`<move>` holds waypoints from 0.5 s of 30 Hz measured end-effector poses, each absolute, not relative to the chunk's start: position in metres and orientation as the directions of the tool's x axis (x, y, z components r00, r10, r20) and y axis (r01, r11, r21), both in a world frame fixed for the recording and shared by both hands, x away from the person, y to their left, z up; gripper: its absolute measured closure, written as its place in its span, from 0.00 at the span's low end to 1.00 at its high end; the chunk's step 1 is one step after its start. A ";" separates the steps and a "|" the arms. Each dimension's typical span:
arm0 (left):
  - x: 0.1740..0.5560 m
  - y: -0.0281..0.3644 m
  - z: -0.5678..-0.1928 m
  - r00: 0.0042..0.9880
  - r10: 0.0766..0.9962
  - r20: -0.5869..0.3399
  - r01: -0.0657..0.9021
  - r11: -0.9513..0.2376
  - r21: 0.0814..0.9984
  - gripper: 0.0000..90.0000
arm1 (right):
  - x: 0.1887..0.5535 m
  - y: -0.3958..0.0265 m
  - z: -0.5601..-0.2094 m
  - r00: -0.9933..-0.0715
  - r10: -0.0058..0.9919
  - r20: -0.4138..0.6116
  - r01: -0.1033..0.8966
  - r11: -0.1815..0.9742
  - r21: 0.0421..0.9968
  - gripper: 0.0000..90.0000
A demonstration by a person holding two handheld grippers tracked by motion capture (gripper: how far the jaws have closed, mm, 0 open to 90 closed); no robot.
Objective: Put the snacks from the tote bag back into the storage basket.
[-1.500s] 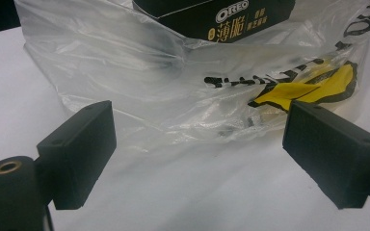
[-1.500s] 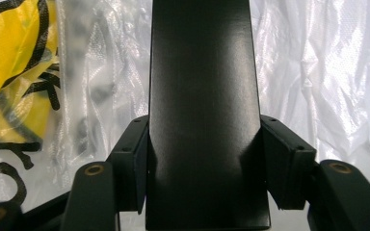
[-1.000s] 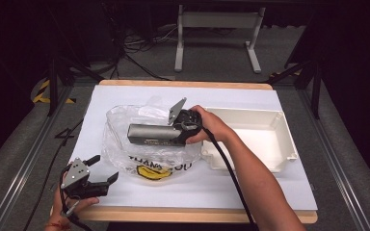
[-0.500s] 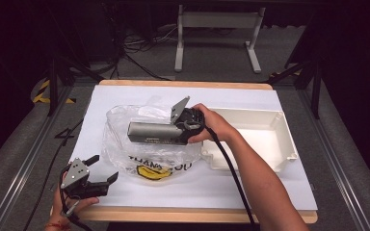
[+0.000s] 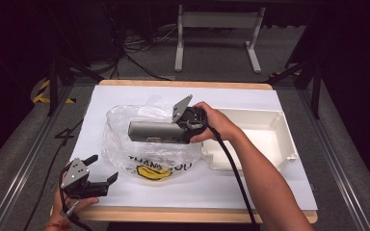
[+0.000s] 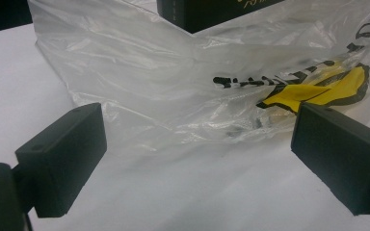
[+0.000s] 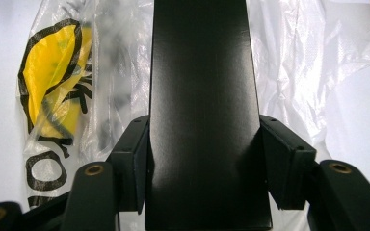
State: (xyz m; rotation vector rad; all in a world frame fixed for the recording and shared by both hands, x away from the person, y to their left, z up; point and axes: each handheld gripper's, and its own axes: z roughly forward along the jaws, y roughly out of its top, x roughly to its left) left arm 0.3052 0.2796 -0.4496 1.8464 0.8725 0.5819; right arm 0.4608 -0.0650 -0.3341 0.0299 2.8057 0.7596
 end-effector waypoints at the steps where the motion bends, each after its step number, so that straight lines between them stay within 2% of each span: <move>1: 0.305 0.280 -0.450 0.629 0.777 0.013 0.311 -0.267 0.912 0.07 | 0.459 -0.066 -0.332 -0.971 0.081 -0.227 -0.046 0.863 0.504 0.48; 15: 0.304 0.280 -0.449 0.626 0.780 0.023 0.309 -0.275 0.911 0.07 | 0.451 -0.075 -0.323 -0.967 0.086 -0.240 -0.054 0.851 0.522 0.48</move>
